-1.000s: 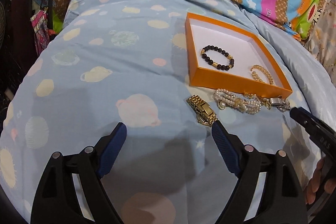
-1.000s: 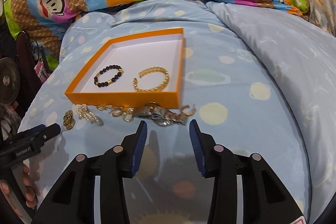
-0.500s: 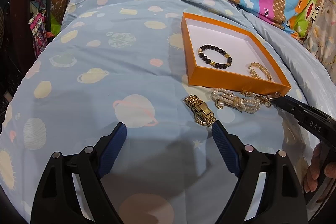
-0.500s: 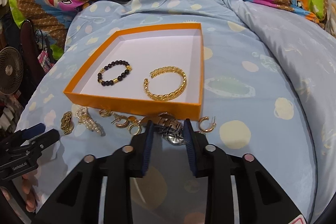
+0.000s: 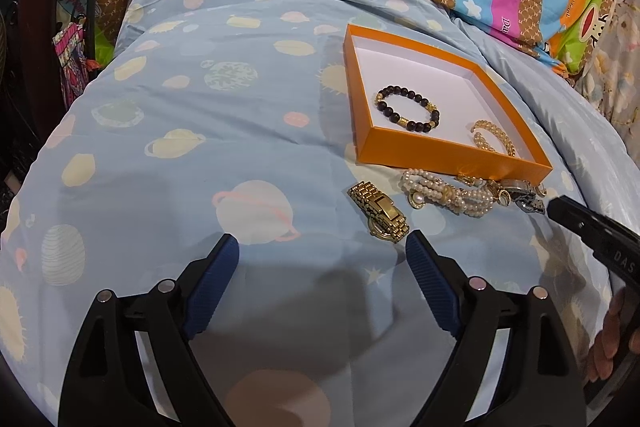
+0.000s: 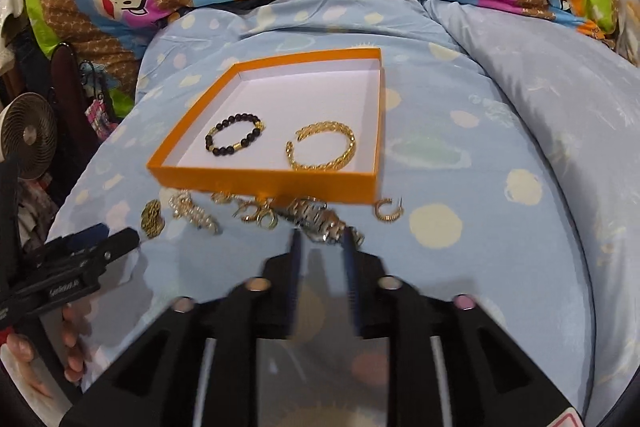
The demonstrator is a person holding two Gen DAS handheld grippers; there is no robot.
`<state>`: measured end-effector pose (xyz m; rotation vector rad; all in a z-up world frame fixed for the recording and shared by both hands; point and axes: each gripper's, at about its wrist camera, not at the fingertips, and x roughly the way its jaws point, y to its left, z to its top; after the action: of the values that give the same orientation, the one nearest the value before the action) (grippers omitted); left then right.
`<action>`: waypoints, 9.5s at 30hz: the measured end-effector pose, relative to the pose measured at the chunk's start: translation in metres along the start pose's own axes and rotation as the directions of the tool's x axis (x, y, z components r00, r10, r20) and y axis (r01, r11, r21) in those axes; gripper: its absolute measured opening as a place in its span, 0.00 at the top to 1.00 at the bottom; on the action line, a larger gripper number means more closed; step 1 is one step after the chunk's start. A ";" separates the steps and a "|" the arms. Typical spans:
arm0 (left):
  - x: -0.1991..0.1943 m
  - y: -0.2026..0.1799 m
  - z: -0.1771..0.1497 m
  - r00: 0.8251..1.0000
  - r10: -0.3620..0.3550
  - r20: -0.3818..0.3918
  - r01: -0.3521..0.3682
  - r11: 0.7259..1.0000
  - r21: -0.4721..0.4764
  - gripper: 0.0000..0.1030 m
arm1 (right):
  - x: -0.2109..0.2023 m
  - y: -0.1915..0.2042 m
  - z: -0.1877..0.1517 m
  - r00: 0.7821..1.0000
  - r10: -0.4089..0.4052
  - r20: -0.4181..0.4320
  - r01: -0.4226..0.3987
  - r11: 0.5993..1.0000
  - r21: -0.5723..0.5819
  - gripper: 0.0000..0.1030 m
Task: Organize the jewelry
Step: 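Grasp the silver watch beside the box with the right tool, then grasp the gold watch with the left tool while the right tool lifts the silver watch, then lower both watches into the orange box and open both tools, then grasp the pearl bracelet beside the box with the left tool, then grasp the silver ring with the right tool while the left tool holds the pearl bracelet, then carry the pearl bracelet and silver ring over the orange box with both tools, then open both tools to drop the bracelet and ring into the box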
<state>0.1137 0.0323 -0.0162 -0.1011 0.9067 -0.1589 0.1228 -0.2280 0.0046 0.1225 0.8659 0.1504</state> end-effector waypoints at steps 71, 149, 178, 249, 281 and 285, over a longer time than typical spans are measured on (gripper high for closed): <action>-0.071 -0.033 0.021 0.990 -0.115 0.081 0.110 0.992 0.062 0.90 | -0.096 0.018 -0.031 0.987 0.048 0.155 -0.066 0.992 0.111 0.90; -0.011 -0.038 0.016 0.997 -0.059 0.046 0.060 0.998 -0.003 0.28 | -0.034 0.007 -0.036 0.986 -0.078 0.145 0.059 0.990 0.130 0.56; 0.017 -0.037 0.016 0.998 0.054 -0.029 -0.055 0.998 -0.020 0.85 | -0.011 -0.003 -0.014 0.994 -0.057 0.092 0.045 0.991 0.129 0.63; 0.008 -0.068 0.130 0.980 -0.105 0.170 0.090 0.991 0.095 0.88 | 0.018 -0.002 0.091 0.978 0.025 0.207 -0.054 0.990 0.134 0.80; 0.029 -0.033 0.125 0.964 -0.048 0.261 0.062 0.997 -0.044 0.58 | 0.028 -0.019 0.073 0.961 -0.067 0.269 0.019 0.984 0.175 0.56; 0.013 -0.023 0.101 0.963 -0.044 0.265 0.057 0.998 -0.041 0.58 | 0.012 -0.022 0.054 0.962 -0.068 0.264 0.019 0.982 0.186 0.56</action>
<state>0.1994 0.0090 0.0395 -0.1864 0.6421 -0.1666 0.1739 -0.2495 0.0270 0.2886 0.6078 0.0112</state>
